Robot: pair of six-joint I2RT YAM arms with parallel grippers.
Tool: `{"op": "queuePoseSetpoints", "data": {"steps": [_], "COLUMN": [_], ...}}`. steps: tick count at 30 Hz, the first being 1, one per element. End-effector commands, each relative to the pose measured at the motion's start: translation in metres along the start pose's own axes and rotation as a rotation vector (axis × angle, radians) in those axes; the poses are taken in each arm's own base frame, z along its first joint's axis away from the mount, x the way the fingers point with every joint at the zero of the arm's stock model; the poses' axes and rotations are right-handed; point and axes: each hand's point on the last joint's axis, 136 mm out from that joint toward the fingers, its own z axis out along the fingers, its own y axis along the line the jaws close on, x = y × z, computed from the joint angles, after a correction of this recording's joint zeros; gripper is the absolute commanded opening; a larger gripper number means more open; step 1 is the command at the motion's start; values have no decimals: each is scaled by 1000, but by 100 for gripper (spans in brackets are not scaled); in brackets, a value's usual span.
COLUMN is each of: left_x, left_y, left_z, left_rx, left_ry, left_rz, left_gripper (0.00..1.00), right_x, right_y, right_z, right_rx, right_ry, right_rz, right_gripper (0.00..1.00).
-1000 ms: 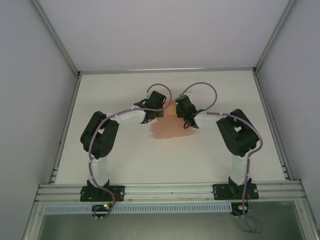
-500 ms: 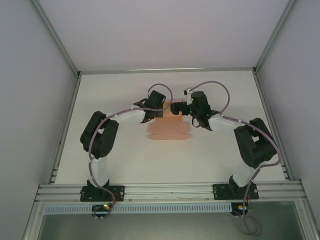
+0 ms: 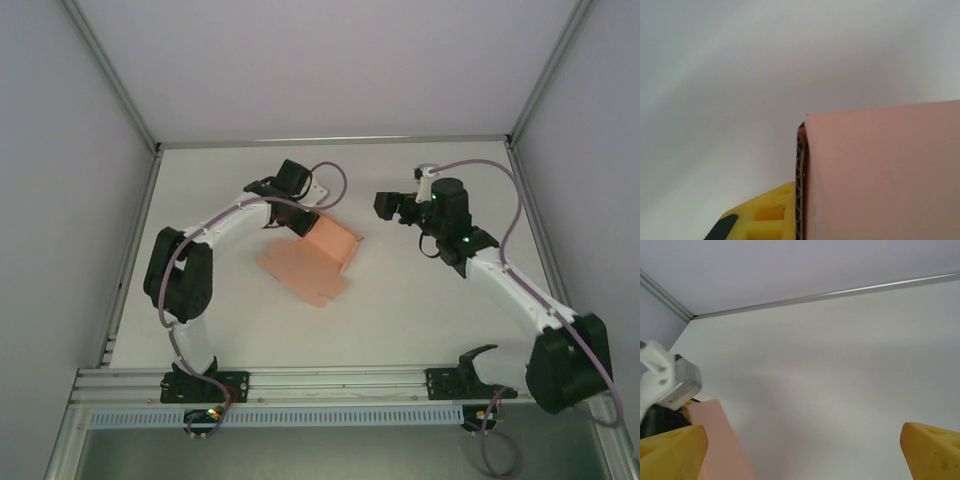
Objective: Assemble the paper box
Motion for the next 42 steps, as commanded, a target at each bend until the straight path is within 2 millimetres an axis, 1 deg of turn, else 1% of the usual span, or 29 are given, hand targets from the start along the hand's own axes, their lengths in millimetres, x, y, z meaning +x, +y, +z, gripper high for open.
{"op": "queuePoseSetpoints", "data": {"steps": [1, 3, 5, 7, 12, 14, 18, 19, 20, 21, 22, 24, 25, 27, 29, 32, 34, 37, 39, 42], "left_x": [18, 25, 27, 31, 32, 31, 26, 24, 22, 22, 22, 19, 19, 16, 11, 7, 5, 5, 9, 23], "left_y": [-20, -17, -12, -17, -30, -38, -42, -44, -46, -48, -50, -53, -53, -55, -58, -60, -56, -53, -53, -55], "left_z": [-36, -37, -34, -31, -5, 11, 34, 38, 41, 43, 45, 46, 46, 45, 43, 48, 55, 59, 64, 70], "left_rx": [28, 2, -36, -20, -56, -37, -49, -48, -43, -39, -33, -32, -33, -33, -27, 8, 9, 45, 66, 121], "left_ry": [142, 234, 322, 405, 554, 572, 616, 615, 616, 619, 627, 624, 624, 610, 583, 534, 519, 510, 516, 555], "left_rz": [376, 461, 521, 588, 783, 831, 867, 869, 872, 872, 874, 878, 880, 882, 877, 863, 847, 812, 807, 799], "left_gripper": [0, 0, 0, 0, 0, 0, 0, 9, 21, 28, 40, 48, 56, 61, 61, 57, 51, 51, 50, 47], "right_x": [23, 27, 30, 31, 34, 37, 41, 41, 41, 43, 43, 44, 44, 45, 47, 46, 46, 47, 47, 48], "right_y": [-33, -43, -53, -59, -76, -80, -88, -90, -92, -93, -95, -97, -97, -97, -98, -96, -94, -93, -93, -94], "right_z": [-25, -35, -43, -49, -57, -56, -54, -53, -53, -53, -53, -52, -52, -51, -51, -52, -52, -50, -49, -48], "right_rx": [161, 199, 233, 252, 299, 304, 320, 324, 325, 328, 327, 327, 322, 318, 317, 308, 293, 284, 281, 283], "right_ry": [106, 117, 119, 123, 115, 133, 155, 156, 158, 160, 160, 162, 163, 166, 168, 168, 167, 171, 176, 183], "right_rz": [-19, -34, -35, -25, 20, 35, 51, 56, 59, 63, 66, 76, 79, 78, 81, 88, 89, 90, 90, 89], "right_gripper": [100, 100, 100, 100, 100, 100, 100, 100, 100, 100, 100, 100, 100, 100, 100, 100, 100, 100, 100, 100]}}
